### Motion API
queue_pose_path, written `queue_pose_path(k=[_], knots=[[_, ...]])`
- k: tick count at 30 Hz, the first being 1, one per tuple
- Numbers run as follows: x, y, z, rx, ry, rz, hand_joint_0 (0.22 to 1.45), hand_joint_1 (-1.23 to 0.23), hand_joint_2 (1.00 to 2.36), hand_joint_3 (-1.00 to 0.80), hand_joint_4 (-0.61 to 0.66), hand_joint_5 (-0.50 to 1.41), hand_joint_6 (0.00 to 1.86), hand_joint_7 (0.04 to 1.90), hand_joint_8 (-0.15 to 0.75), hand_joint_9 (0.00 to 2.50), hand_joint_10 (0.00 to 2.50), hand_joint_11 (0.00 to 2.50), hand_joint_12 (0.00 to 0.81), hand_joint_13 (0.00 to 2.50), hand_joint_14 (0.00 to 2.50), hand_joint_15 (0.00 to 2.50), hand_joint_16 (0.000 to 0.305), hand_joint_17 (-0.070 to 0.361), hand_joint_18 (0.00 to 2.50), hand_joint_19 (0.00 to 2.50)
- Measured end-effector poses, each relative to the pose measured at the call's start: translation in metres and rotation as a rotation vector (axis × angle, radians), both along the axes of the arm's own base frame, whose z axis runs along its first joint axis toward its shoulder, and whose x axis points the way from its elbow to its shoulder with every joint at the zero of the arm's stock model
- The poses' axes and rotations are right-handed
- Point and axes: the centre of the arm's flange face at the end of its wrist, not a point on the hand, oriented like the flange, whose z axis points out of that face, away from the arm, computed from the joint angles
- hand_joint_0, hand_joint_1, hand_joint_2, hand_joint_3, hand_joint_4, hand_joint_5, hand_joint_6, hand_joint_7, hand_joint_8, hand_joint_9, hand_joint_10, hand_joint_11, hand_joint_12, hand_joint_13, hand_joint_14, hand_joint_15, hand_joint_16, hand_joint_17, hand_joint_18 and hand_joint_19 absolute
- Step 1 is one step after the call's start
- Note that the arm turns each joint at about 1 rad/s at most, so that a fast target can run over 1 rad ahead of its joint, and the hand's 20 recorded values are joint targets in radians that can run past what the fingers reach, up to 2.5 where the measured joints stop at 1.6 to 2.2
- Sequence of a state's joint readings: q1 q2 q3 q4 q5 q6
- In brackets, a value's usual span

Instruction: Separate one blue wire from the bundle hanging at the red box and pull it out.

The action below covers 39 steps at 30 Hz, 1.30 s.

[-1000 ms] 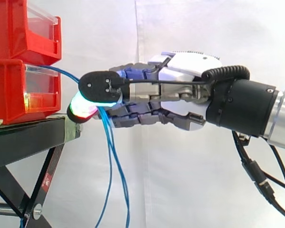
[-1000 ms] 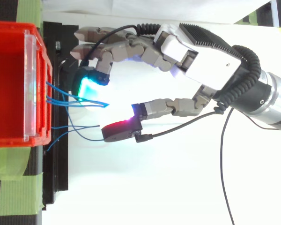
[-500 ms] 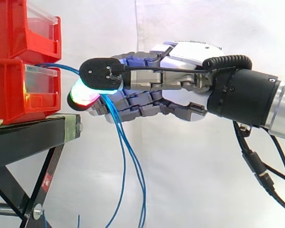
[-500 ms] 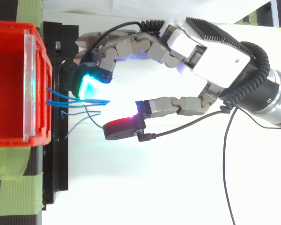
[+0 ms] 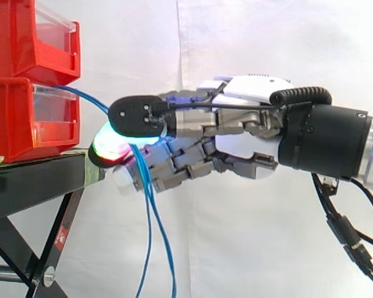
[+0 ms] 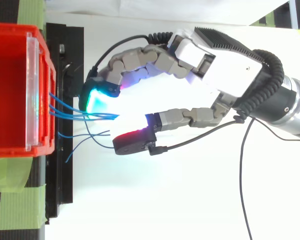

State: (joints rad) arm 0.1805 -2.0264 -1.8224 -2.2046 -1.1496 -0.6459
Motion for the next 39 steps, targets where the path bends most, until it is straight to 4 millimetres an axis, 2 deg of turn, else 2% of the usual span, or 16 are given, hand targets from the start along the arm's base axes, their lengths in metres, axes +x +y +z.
queue_pose_path(k=[15,19,25,32,39], knots=[[-0.011,0.001,-0.014,0.276,0.074,0.045,0.65,-0.77,1.02,-0.21,0.13,-0.15,0.79,0.93,0.411,0.96,0.01,0.45,0.441,1.29,0.02,0.83,0.029,0.064,0.67,0.13],[-0.010,0.002,-0.013,0.294,0.092,0.046,0.65,-0.77,1.02,-0.21,0.14,-0.15,0.79,0.94,0.411,0.95,0.02,0.44,0.462,1.29,0.02,0.76,0.028,0.064,0.67,0.12],[-0.009,0.003,-0.011,0.311,0.116,0.048,0.65,-0.77,1.02,-0.21,0.15,-0.15,0.79,0.93,0.421,0.95,0.01,0.42,0.514,1.24,0.02,0.47,0.026,0.058,0.66,0.09],[-0.008,0.006,-0.008,0.409,0.098,0.097,0.64,-0.77,1.02,-0.20,0.15,-0.15,0.79,0.93,0.435,0.95,0.01,0.39,0.520,1.09,0.01,0.32,0.029,0.065,0.65,0.06],[-0.009,0.008,-0.009,0.515,0.088,0.124,0.64,-0.76,1.02,-0.20,0.17,-0.15,0.79,0.94,0.502,0.96,0.01,0.20,0.509,0.96,0.01,0.21,0.032,0.073,0.59,0.01]])
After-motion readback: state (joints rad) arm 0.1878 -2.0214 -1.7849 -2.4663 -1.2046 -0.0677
